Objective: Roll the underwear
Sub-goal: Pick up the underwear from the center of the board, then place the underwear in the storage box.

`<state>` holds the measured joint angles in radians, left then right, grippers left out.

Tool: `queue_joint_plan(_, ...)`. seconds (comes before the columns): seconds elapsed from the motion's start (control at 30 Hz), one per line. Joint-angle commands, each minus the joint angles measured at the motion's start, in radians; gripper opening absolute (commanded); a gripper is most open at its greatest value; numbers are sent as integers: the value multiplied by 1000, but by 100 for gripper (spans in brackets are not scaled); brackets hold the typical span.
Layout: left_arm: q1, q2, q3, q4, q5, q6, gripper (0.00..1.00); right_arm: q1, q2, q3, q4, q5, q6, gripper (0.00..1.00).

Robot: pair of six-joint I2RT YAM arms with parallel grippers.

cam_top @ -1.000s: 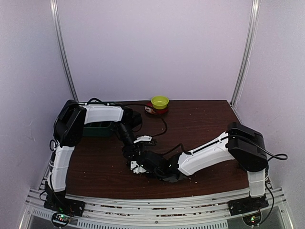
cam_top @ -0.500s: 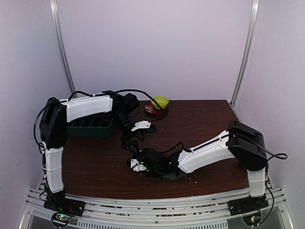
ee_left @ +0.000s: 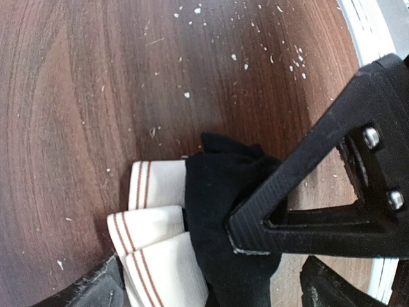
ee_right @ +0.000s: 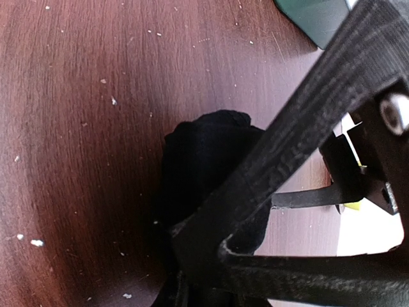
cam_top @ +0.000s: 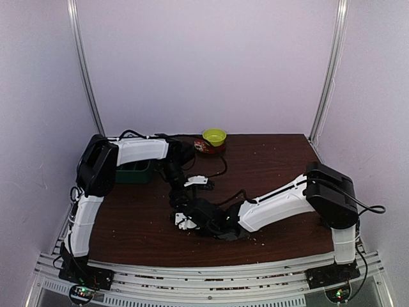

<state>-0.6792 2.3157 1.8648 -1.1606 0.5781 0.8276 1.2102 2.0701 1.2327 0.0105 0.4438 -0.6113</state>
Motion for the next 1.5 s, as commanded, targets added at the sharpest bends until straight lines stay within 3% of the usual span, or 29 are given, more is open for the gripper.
queue_joint_plan(0.0,8,-10,-6,-33,-31,3,95,-12,17,-3,-92,-24,21,7)
queue_joint_plan(0.27,6,68,34,-75,-42,-12,73,-13,21,1,-93,-14,21,7)
queue_joint_plan(0.63,6,72,76,-96,-15,-24,2,-13,12,-4,-78,5,20,7)
queue_joint_plan(0.7,6,61,71,-93,-12,-24,0,-13,-2,-10,-69,17,24,11)
queue_joint_plan(0.73,5,50,64,-88,-13,-25,0,-12,-11,-14,-64,28,29,17)
queue_joint_plan(0.9,9,-87,-30,38,-41,-72,0,-10,-116,-11,-94,56,113,65)
queue_joint_plan(1.07,61,-272,-129,194,-118,-155,0,7,-278,-35,-177,52,240,99)
queue_joint_plan(1.27,187,-416,-162,314,-251,-282,0,30,-463,-136,-159,92,383,100)
queue_joint_plan(1.47,350,-482,-171,368,-372,-374,0,32,-511,-197,-138,125,471,100)
